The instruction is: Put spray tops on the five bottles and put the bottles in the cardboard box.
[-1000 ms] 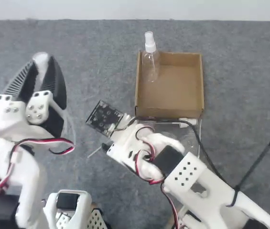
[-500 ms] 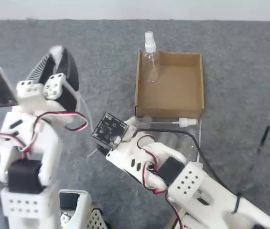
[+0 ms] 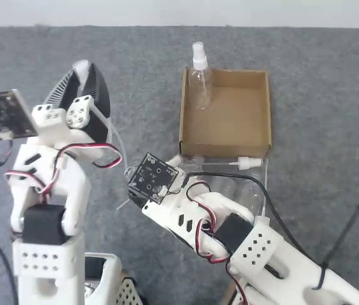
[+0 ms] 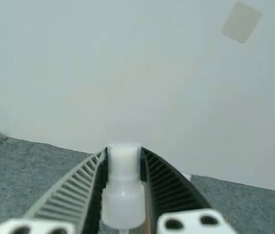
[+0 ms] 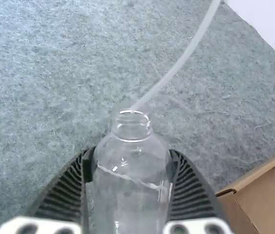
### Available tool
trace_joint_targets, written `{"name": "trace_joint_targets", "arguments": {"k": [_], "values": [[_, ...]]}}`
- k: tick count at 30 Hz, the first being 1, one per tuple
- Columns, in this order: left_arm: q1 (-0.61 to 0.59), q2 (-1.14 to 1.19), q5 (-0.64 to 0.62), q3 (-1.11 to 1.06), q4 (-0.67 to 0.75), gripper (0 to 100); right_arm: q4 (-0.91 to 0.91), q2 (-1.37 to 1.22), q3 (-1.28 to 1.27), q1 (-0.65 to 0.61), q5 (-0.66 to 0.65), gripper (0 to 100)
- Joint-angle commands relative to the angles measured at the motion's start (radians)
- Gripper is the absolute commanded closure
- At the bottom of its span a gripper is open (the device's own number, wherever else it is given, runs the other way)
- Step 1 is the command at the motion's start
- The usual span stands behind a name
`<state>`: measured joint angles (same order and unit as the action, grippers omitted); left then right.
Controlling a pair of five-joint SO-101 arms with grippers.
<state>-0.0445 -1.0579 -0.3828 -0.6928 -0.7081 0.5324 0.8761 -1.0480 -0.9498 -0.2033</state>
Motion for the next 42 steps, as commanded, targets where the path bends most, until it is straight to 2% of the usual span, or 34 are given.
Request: {"name": "trace_joint_targets", "arguments": {"k": [1, 6, 12, 16, 20, 22, 25, 28, 31, 39, 42], "values": [[0.003, 0.011, -0.012, -0.021, 0.060, 99, -0.001, 0.041, 0.003, -0.004, 0.014, 99.3], [0.003, 0.009, -0.012, -0.015, 0.026, 99, -0.001, 0.041, 0.003, -0.002, 0.014, 99.3], [0.005, 0.009, -0.006, 0.022, -0.175, 99, -0.008, 0.041, 0.003, 0.002, 0.035, 99.3], [0.005, -0.011, 0.106, 0.013, -0.247, 99, -0.005, 0.039, 0.003, 0.004, 0.058, 99.3], [0.006, -0.104, 0.127, -0.002, -0.284, 99, -0.010, 0.039, 0.003, 0.004, 0.060, 99.3], [0.048, -0.155, 0.140, -0.001, -0.327, 99, -0.012, 0.039, 0.003, 0.018, 0.061, 99.3], [0.170, -0.196, 0.193, -0.012, -0.399, 99, -0.012, 0.039, 0.003, 0.041, 0.075, 99.3], [0.238, -0.196, 0.196, -0.048, -0.381, 99, -0.012, 0.045, 0.003, 0.044, 0.115, 99.3], [0.239, -0.196, 0.195, -0.097, -0.334, 99, -0.010, 0.048, 0.002, 0.045, 0.123, 99.3], [0.238, -0.201, 0.195, -0.107, -0.359, 98, -0.010, 0.050, -0.046, 0.045, 0.118, 99.3], [0.238, -0.198, 0.195, -0.108, -0.365, 93, -0.041, 0.050, -0.057, 0.047, 0.121, 99.3]]}}
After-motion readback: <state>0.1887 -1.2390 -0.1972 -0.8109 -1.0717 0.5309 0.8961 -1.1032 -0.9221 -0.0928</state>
